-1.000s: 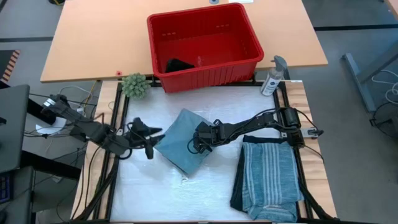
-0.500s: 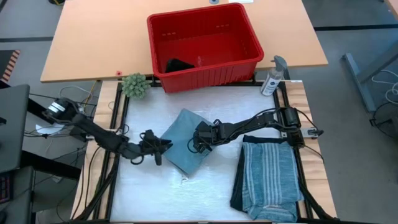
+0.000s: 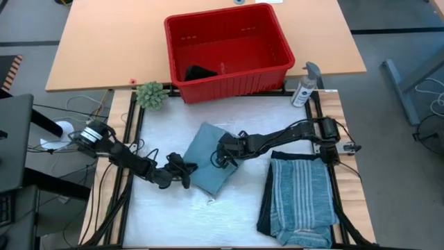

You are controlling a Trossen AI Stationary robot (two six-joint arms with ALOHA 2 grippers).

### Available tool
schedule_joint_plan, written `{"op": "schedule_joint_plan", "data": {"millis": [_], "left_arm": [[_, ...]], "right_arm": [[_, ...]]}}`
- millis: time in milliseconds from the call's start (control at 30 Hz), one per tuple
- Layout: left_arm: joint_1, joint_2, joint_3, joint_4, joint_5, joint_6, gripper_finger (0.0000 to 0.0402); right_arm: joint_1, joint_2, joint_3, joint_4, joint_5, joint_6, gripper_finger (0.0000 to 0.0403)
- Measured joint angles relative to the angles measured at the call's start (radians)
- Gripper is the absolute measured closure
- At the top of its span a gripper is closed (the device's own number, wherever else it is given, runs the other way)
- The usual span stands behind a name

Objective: Fold Laundry from Bin
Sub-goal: Fold the light blue denim pants

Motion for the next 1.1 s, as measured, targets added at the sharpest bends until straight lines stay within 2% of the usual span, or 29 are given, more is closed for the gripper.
{"op": "schedule_joint_plan", "data": {"millis": [100,267,433,567,700,833,900,967,1100], "left_arm": [[0.000,0.039,0.006,0.069,0.017,0.007,0.0370],[0.001,0.049,0.024,0.065,0.019,0.009,0.0371],[0.001,0.050,0.039,0.060,0.019,0.011,0.0371],[0.001,0.050,0.054,0.058,0.025,0.017,0.0371],[0.001,0.050,0.061,0.053,0.030,0.026,0.0371],[0.001,0.050,0.061,0.049,0.032,0.026,0.0371],[0.001,0.050,0.061,0.043,0.036,0.021,0.0371],[0.003,0.050,0.061,0.028,0.043,0.008,0.0371],[0.013,0.049,0.062,0.003,0.050,0.005,0.0371]], "right_arm": [[0.000,-0.070,0.003,0.094,0.028,-0.067,0.0253],[-0.032,-0.117,0.007,0.310,0.115,-0.196,0.0258],[-0.098,-0.020,0.007,0.535,0.056,-0.355,0.0273],[-0.125,0.101,0.006,0.681,0.024,-0.382,0.0284],[-0.149,0.208,0.008,0.699,-0.026,-0.234,0.0287],[-0.179,0.251,0.010,0.718,-0.172,-0.143,0.0287],[-0.191,0.225,0.009,0.715,-0.228,-0.154,0.0286],[-0.200,0.177,0.006,0.693,-0.238,-0.208,0.0286],[-0.225,-0.019,0.010,0.617,-0.236,-0.307,0.0286]]}}
